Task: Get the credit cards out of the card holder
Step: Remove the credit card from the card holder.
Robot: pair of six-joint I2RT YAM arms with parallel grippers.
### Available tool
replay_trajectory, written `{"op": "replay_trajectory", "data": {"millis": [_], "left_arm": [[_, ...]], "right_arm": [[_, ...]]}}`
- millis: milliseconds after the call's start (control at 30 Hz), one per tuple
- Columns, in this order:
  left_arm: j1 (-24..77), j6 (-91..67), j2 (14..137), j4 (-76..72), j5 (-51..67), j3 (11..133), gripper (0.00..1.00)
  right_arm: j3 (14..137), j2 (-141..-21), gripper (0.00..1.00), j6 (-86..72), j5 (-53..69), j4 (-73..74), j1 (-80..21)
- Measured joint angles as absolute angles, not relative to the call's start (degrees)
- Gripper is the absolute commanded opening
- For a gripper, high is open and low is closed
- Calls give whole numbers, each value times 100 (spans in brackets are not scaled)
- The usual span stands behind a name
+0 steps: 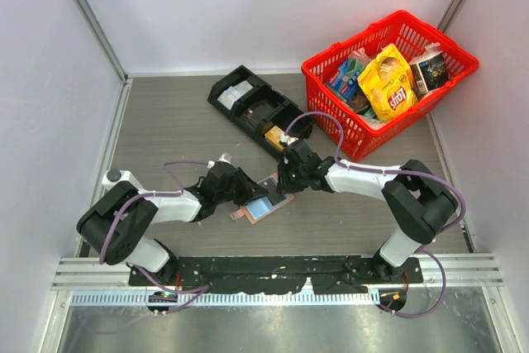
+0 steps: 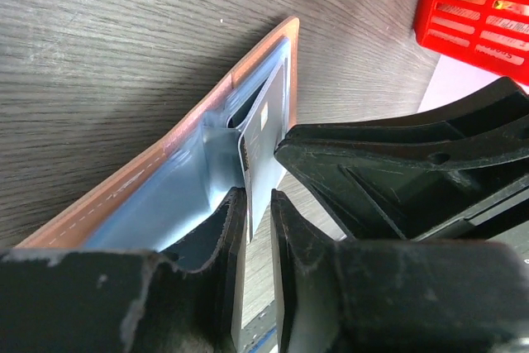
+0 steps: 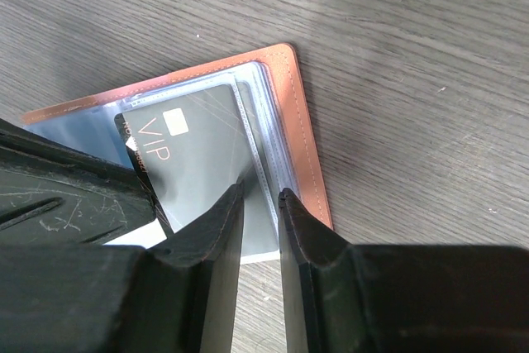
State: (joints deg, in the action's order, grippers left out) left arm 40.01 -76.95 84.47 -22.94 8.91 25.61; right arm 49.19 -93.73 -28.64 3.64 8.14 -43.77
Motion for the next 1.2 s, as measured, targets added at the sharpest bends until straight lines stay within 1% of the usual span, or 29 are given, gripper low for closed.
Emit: {"op": "replay_trajectory", "data": {"millis": [433,533,767,867,933,1200], "left_arm": [[4001,-8018,8849,-3087,908,2408,18],[4001,-8055,8877,-3205,906,2392,15],[4001,-8071,8901,-3629,897,2117,0],[4001,-8082,8899,-3736,895,2016,0],[4001,-8084,8884,-3791,886,1944,0],[4010,-8060,8589,-3750,873,1769,0]], "right_arm": [[4904,-9367,27,-2915,381,790,-4359],[4895,-9367,25,-2947,392,775,-4344],[4866,-9369,15,-3035,397,731,-4327],[4849,-9371,5,-3059,401,703,-4322],[4847,-9380,1,-3079,419,685,-4311],[4842,-9426,1,-3214,543,604,-4276]]}}
